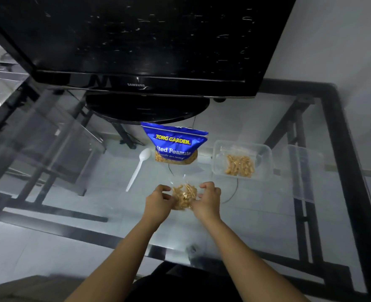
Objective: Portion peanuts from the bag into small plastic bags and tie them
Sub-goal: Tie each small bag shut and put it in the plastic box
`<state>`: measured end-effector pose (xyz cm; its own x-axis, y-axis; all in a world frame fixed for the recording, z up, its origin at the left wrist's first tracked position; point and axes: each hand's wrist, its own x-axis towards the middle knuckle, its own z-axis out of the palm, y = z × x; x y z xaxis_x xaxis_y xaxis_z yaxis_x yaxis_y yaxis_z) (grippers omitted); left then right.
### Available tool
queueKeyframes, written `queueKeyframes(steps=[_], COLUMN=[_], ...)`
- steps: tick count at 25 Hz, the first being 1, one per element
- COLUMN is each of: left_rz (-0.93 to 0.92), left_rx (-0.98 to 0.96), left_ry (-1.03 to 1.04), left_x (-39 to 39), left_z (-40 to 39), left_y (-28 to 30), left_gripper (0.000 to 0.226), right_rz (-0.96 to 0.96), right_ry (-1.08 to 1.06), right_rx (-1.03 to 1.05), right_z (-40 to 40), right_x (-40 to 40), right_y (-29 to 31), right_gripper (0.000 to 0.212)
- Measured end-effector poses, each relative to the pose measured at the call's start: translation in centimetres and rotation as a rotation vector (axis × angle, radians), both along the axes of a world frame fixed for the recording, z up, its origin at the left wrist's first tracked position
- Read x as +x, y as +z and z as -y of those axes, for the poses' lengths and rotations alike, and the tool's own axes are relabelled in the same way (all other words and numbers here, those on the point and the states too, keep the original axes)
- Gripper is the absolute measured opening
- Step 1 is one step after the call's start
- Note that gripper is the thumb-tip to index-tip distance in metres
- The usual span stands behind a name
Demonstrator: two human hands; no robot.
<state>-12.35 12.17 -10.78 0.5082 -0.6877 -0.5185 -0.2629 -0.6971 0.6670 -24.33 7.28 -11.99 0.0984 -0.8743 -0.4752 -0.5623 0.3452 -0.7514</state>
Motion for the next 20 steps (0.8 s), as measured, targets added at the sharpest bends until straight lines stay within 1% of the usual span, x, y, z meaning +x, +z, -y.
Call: queueKeyframes(steps=[3, 6, 8, 11, 16, 20], left_rz=[-0.075, -0.092, -0.119, -0.116, -0.107, -0.103], left_rx=[-0.004, -0.009, -0.029, -0.056, -0.135, -0.240], left_ry=[-0.041, -0.133, -0.179, -0.265, -0.387, -0.322], left_x=[-1.8, -4.3, -6.0, -8.7, -10.0, -9.7], left_z=[0.9, 2.1, 2.8, 3.5, 4.1, 5.8], left_y=[0.0, 0.1, 0.3, 0.3, 0.8, 2.5], left_gripper=[0.031, 0.026, 0.021, 0.013, 0.010, 0.010], right_rz=[-0.025, -0.067, -0.109, -0.104, -0.047, 0.042], right_ry=[-0.033, -0.060, -0.048, -0.072, -0.060, -0.119], right_rx=[-0.030, -0.066, -0.076, -0.107, -0.005, 0.066], right_z=[0.2, 0.7, 0.7, 0.4, 0.7, 2.7], right_x=[-2.2, -5.6, -7.7, -10.8, -14.3, -15.3], right_y=[0.2, 0.7, 0.9, 0.6, 1.3, 3.5], right_gripper=[0.034, 0.025, 0.024, 0.024, 0.032, 0.022])
